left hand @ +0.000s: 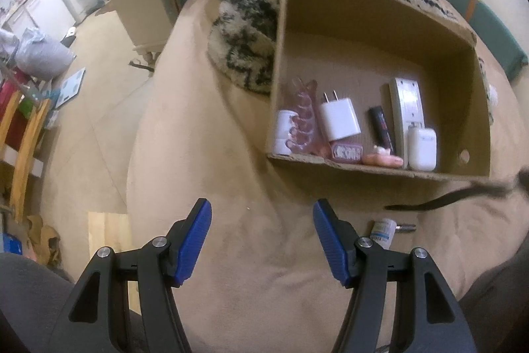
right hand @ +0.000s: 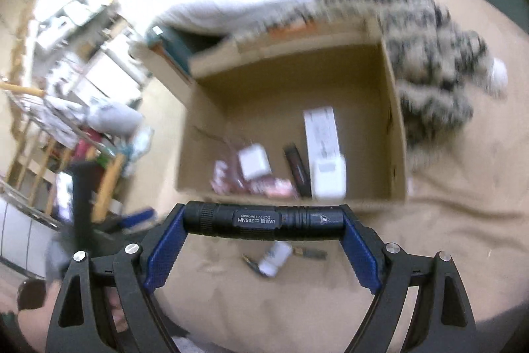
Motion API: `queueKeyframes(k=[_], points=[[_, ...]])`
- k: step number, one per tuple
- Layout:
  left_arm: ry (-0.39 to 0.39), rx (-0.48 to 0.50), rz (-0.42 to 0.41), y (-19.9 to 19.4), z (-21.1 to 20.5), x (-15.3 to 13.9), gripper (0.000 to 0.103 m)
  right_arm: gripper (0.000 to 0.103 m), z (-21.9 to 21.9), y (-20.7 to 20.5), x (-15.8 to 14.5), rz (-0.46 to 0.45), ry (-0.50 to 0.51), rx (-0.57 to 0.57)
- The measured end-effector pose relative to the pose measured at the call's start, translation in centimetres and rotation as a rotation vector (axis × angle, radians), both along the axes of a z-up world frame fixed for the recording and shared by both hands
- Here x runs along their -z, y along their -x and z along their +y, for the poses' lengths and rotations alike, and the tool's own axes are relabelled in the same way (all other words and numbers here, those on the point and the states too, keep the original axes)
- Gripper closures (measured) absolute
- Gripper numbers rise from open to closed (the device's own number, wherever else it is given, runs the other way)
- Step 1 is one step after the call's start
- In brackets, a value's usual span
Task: Organize rigid objects
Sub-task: 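Grasp the AA battery with the left tool while the right tool holds the flashlight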
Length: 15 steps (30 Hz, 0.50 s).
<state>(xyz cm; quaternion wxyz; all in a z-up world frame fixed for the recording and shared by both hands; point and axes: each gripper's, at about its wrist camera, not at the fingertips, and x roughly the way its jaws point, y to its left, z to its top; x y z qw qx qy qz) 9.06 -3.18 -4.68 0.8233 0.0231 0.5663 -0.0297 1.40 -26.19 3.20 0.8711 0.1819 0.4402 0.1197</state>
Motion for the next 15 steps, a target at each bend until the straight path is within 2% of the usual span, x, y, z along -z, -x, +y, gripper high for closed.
queueKeyframes(k=[4,6,11,13,15], points=[[-0.020,0.042,0.015,0.2,-0.9,0.7,0.042,0.010,-0.6,-0.3,-2.7,-0.134,0.010,0.013],[-0.034,0.061,0.022,0.4,-1.3,1.1,0.042,0.009,-1.3,-0.8,-3.0,-0.161,-0.001,0.030],[-0.064,0.100,0.043,0.6,-1.9,2.2,0.042,0.009,-2.8,-1.8,-0.6,-0.155,0.002,0.066],[-0.066,0.116,0.060,0.8,-2.0,2.6,0.042,0.009,-3.9,-2.1,0.7,-0.106,-0.057,0.089],[-0.044,0.126,0.091,0.8,-2.0,3.2,0.042,0.009,-5.0,-2.2,0.8,-0.104,-0.121,0.108]])
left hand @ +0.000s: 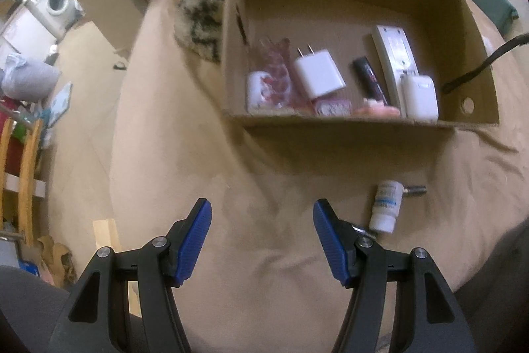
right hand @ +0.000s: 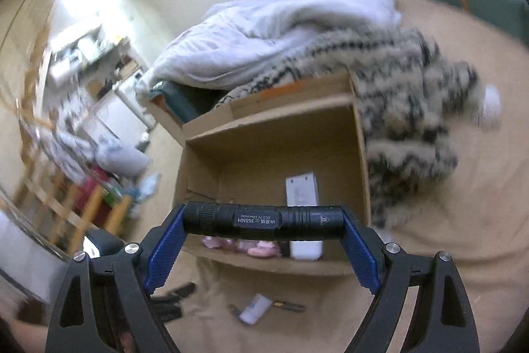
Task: Organize rigid objects
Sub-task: 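Grasp the AA battery with the left tool while the right tool holds the flashlight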
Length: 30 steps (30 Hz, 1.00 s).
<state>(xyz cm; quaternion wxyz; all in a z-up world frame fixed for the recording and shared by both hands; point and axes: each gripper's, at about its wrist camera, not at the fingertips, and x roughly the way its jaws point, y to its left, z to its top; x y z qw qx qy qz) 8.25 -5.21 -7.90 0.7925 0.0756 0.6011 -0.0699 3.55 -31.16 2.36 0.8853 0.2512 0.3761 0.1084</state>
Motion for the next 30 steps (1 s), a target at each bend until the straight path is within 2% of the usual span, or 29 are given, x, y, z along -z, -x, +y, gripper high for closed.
queueKeyframes(k=[4,6,11,15,18,24,30], points=[[0.030,0.014,0.070,-0.1,-0.3,1.3,0.042,0.009,-1.0,0.1,-0.2,-0.010,-0.027,0.028],[0.008,0.038,0.086,-0.1,-0.7,1.9,0.042,0.009,-1.5,0.0,0.5,0.017,-0.069,0.048],[-0.015,0.146,0.145,0.5,-2.4,3.5,0.042,0.009,-1.8,-0.6,0.9,0.055,-0.069,0.056],[-0.043,0.269,0.202,1.6,-4.3,4.9,0.042,0.009,-1.4,-1.1,1.1,0.067,-0.072,0.034],[-0.075,0.330,0.199,1.8,-5.6,5.5,0.042,0.009,-0.8,-1.3,1.1,0.072,-0.063,0.014],[-0.078,0.404,0.193,0.8,-7.8,6.2,0.042,0.010,0.2,-1.4,1.1,0.073,-0.010,-0.010],[-0.078,0.400,0.203,0.2,-8.2,6.6,0.042,0.009,0.3,-1.6,1.7,0.094,0.002,-0.012]])
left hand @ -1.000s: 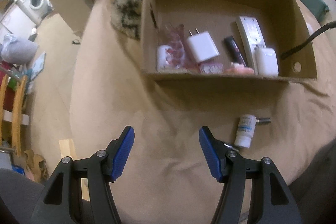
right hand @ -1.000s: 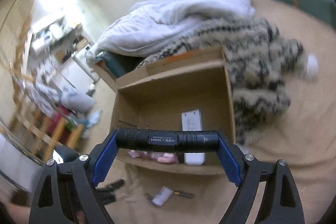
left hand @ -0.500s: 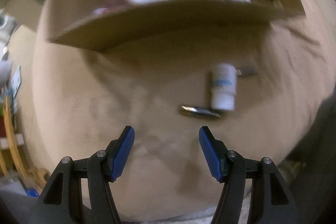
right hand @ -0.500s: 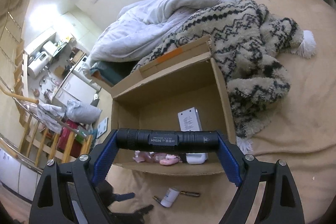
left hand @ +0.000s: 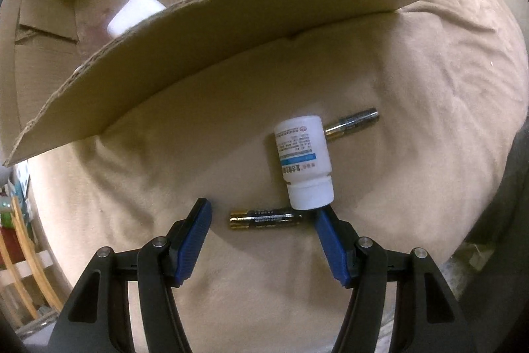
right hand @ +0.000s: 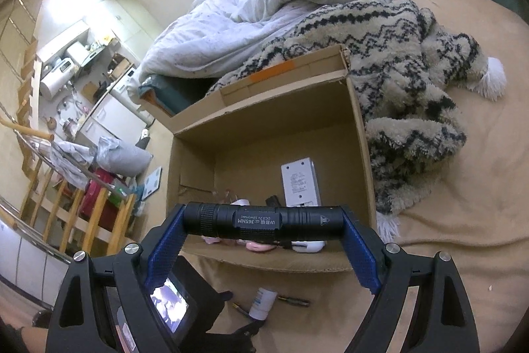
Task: Organize rigid objects
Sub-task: 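Grasp the AA battery with the left tool while the right tool holds the flashlight, then lower the flashlight into the box and open the right tool while the left tool carries the battery over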
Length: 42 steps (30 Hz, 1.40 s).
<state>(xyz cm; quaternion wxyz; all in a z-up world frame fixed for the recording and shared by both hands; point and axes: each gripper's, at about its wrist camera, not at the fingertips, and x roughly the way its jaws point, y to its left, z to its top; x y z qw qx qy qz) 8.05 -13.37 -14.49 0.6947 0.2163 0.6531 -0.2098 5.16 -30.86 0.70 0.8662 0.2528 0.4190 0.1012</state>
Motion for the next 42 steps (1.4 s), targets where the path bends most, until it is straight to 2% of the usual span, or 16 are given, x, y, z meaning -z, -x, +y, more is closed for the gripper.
queueKeyframes(k=[3,4,6,14,22,28,34,38,39,40,41,42], points=[[0.013,-0.002,-0.004,-0.1,0.1,-0.2,0.044,0.010,0.2,-0.1,0.0,-0.001,0.009,-0.005],[0.017,-0.003,-0.002,-0.2,0.1,-0.2,0.054,0.010,0.3,-0.1,0.0,-0.001,0.013,-0.008],[0.023,-0.012,0.010,-0.3,0.1,0.0,0.063,0.010,0.5,-0.2,0.0,0.001,0.026,-0.011],[0.039,-0.028,0.013,1.1,1.2,-0.5,0.063,0.010,0.3,-0.1,0.2,0.010,0.032,-0.001],[0.015,-0.080,0.013,2.2,4.0,-1.5,0.063,0.009,0.3,0.0,0.1,0.008,0.036,0.000],[0.023,-0.230,-0.062,1.3,8.4,-3.7,0.063,0.009,0.2,0.5,-0.8,-0.042,0.020,0.002],[0.079,-0.352,-0.179,-0.3,12.0,-7.5,0.063,0.009,0.0,1.0,-3.3,-0.170,0.021,0.016],[0.090,-0.389,-0.265,-1.9,12.9,-10.0,0.063,0.010,0.0,0.7,-5.1,-0.267,0.054,0.029],[0.093,-0.392,-0.274,-2.5,11.1,-10.0,0.063,0.010,0.0,0.4,-5.5,-0.288,0.067,0.039],[0.104,-0.401,-0.290,-3.0,11.1,-10.8,0.063,0.010,0.0,0.2,-5.8,-0.298,0.080,0.052],[0.110,-0.411,-0.307,-3.5,10.4,-11.6,0.063,0.011,0.0,-0.2,-6.0,-0.298,0.097,0.069],[0.114,-0.418,-0.324,-3.6,9.9,-12.1,0.063,0.017,-0.1,-0.8,-5.9,-0.292,0.104,0.082]])
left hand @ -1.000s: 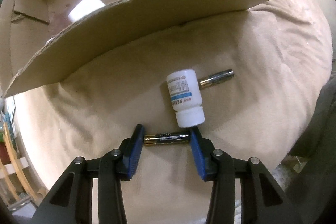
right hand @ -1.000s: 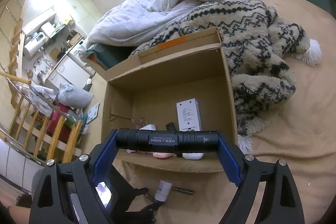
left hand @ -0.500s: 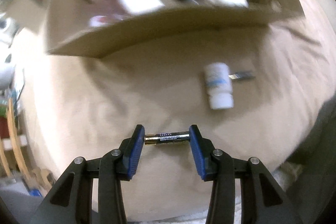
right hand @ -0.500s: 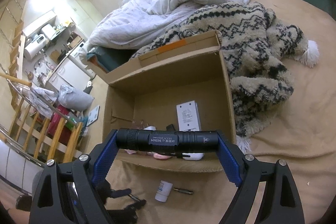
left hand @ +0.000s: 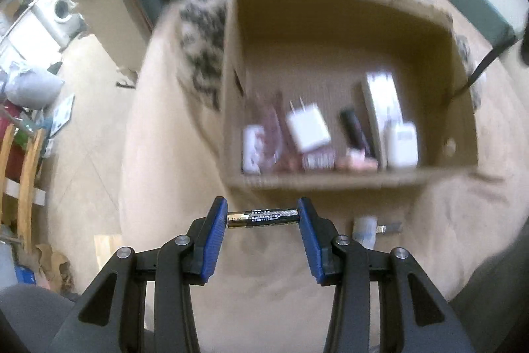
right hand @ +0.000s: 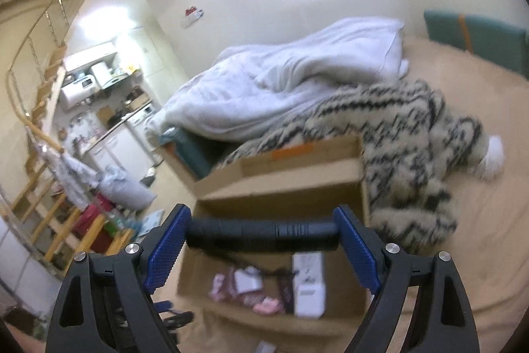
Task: Organize rigid objects
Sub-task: 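Lower the flashlight into the box and open the right tool while the left tool carries the battery over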
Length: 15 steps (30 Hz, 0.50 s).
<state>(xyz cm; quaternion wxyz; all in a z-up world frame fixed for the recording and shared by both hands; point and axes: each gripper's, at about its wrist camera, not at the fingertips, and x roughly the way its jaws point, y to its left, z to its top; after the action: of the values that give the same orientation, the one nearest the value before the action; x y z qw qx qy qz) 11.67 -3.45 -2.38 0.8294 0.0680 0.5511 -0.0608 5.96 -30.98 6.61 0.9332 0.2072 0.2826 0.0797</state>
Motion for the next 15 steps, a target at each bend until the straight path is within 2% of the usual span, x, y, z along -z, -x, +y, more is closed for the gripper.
queueKeyframes(k=[4,6,9,15], points=[[0.007,-0.027,-0.075,-1.2,-1.7,-2.7,0.063,0.018,-0.4,-2.6,1.5,0.081,-0.024,0.007],[0.003,-0.034,-0.089,-2.3,-2.6,-3.0,0.063,0.030,0.0,-3.8,3.2,0.164,-0.007,-0.006],[0.005,-0.040,-0.079,-4.1,-3.5,-2.9,0.063,0.031,-0.4,-4.9,6.4,0.288,-0.103,-0.039],[-0.015,-0.041,-0.041,-6.4,-5.2,-0.6,0.063,0.031,-0.9,-5.0,7.5,0.337,-0.146,-0.050]])
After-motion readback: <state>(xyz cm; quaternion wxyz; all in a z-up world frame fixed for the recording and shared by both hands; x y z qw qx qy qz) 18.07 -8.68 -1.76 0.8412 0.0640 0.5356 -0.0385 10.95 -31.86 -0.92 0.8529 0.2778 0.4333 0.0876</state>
